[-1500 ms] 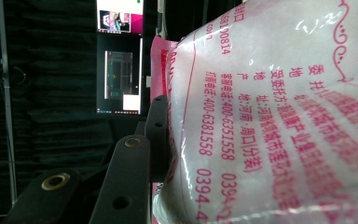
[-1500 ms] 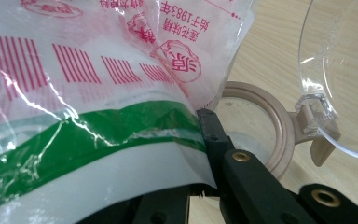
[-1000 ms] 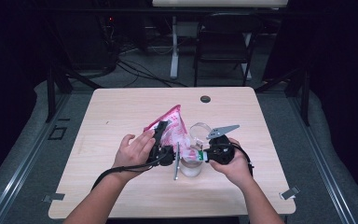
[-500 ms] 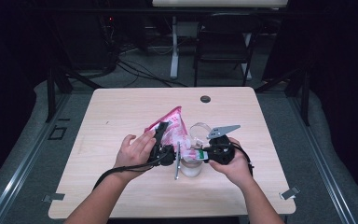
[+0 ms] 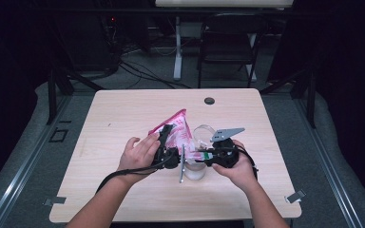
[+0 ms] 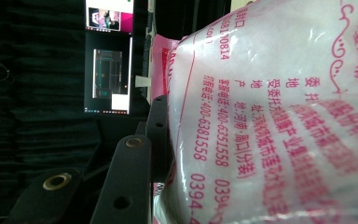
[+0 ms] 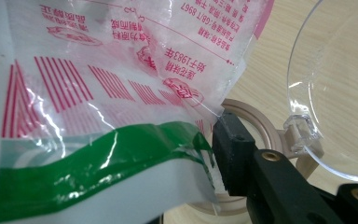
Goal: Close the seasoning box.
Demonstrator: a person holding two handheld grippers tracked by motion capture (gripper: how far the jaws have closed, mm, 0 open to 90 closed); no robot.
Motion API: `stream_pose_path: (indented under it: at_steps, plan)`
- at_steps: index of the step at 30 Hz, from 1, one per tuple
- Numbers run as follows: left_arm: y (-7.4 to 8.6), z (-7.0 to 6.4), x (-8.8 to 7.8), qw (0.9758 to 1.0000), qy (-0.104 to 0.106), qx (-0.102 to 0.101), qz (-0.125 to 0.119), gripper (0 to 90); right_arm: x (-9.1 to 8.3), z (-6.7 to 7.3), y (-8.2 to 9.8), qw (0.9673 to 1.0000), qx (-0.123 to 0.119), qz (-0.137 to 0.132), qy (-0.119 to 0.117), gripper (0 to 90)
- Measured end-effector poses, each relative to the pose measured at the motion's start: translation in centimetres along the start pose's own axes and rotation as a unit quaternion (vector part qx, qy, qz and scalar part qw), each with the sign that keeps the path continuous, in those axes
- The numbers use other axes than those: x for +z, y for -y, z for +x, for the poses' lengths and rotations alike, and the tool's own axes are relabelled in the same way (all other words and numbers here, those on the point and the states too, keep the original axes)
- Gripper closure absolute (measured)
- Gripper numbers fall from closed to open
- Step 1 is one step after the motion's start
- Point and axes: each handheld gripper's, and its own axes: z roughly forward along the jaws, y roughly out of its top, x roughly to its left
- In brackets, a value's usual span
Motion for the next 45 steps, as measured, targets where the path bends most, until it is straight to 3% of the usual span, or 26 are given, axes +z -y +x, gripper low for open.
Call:
stream_pose_path:
  at_steps: [2, 4, 6, 10, 24, 34, 36, 37, 45]
  plan:
    - [0.05, -0.06, 0.13, 1.0, -0.003, -0.002, -0.008, 69.8, 0.0, 0.02, 0.01, 1.0, 0.001, 0.002, 0.003, 74.7]
    - [0.04, 0.03, 0.06, 1.0, 0.0, 0.001, 0.0, 69.8, 0.03, 0.0, 0.05, 1.0, 0.003, 0.0, 0.002, 77.2]
    - [0.13, 0.1, 0.11, 1.0, -0.003, 0.0, 0.002, 69.8, -0.04, -0.15, 0.1, 1.0, 0.004, 0.003, -0.001, 85.4]
    - [0.27, 0.23, 0.13, 1.0, -0.005, -0.004, 0.006, 69.9, -0.08, -0.18, 0.13, 0.9999, 0.011, 0.001, -0.009, 90.0]
    - [0.36, 0.16, 0.37, 0.9999, -0.001, -0.002, 0.01, 70.1, 0.01, -0.13, 0.19, 0.9997, 0.007, 0.017, -0.017, 90.0]
    - [0.25, 0.15, 0.21, 0.9998, -0.016, 0.002, 0.011, 70.1, 0.02, -0.13, 0.19, 0.9997, 0.007, 0.019, -0.017, 90.0]
    - [0.34, 0.0, 0.37, 0.9997, -0.026, 0.0, -0.004, 70.2, -0.01, -0.13, 0.21, 0.9997, 0.009, 0.018, -0.017, 90.0]
    - [0.24, 0.08, 0.19, 0.9998, -0.021, 0.002, 0.007, 70.1, -0.01, -0.13, 0.22, 0.9997, 0.01, 0.017, -0.017, 90.0]
    - [0.17, -0.15, -0.33, 0.9989, -0.046, 0.007, -0.002, 70.1, -0.2, -0.2, 0.18, 0.9997, 0.011, 0.013, -0.018, 90.0]
